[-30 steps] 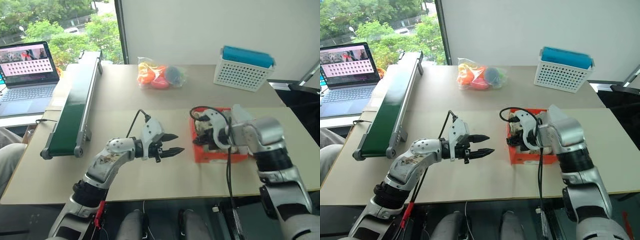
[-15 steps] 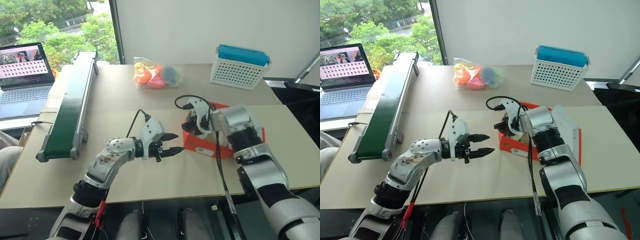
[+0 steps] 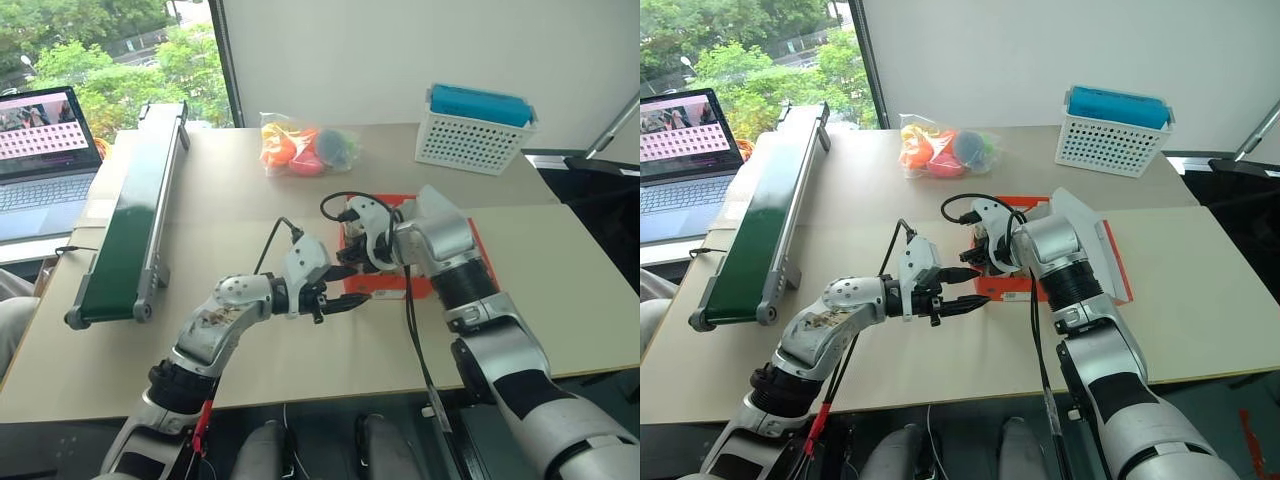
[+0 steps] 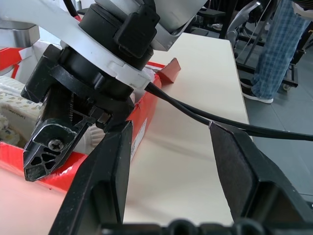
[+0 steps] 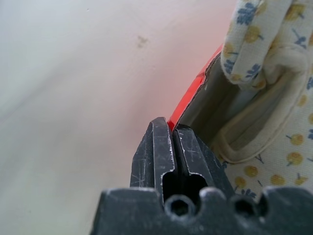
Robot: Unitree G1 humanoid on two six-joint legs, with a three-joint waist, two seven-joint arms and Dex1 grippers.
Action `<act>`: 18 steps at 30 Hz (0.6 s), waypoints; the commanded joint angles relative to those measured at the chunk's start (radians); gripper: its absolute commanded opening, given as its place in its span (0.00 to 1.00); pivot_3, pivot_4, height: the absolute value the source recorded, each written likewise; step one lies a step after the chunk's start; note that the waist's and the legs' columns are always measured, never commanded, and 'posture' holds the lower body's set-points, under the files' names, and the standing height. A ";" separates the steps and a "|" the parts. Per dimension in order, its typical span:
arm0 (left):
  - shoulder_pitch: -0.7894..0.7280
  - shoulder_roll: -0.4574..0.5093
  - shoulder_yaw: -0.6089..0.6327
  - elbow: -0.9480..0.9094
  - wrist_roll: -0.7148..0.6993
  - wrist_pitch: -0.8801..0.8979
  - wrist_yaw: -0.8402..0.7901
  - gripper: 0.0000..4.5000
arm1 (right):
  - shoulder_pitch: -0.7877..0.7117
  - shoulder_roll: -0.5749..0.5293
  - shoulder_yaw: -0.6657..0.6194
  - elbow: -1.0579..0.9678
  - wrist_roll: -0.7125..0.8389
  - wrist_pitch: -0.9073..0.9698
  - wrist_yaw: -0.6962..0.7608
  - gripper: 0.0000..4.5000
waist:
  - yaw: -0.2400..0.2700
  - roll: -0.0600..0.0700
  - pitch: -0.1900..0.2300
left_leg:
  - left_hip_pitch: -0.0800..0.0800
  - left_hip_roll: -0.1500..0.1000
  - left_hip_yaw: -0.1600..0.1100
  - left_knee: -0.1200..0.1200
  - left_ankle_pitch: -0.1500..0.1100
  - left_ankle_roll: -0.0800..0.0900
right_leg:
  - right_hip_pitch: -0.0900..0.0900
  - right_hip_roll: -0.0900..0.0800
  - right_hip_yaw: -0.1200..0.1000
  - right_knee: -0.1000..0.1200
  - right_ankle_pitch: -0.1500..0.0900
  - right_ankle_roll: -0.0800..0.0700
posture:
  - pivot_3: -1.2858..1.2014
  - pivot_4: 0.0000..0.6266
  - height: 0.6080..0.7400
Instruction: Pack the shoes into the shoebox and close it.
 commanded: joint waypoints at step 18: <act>-0.021 -0.002 -0.001 -0.009 0.004 -0.020 -0.014 0.59 | 0.005 -0.126 -0.206 -0.293 0.051 0.196 -0.048 0.58 | 0.023 0.000 0.000 | -0.002 0.000 0.000 0.000 0.000 0.001 | -0.002 0.000 0.000 0.000 0.000 0.000 | 0.52 0.24 0.73</act>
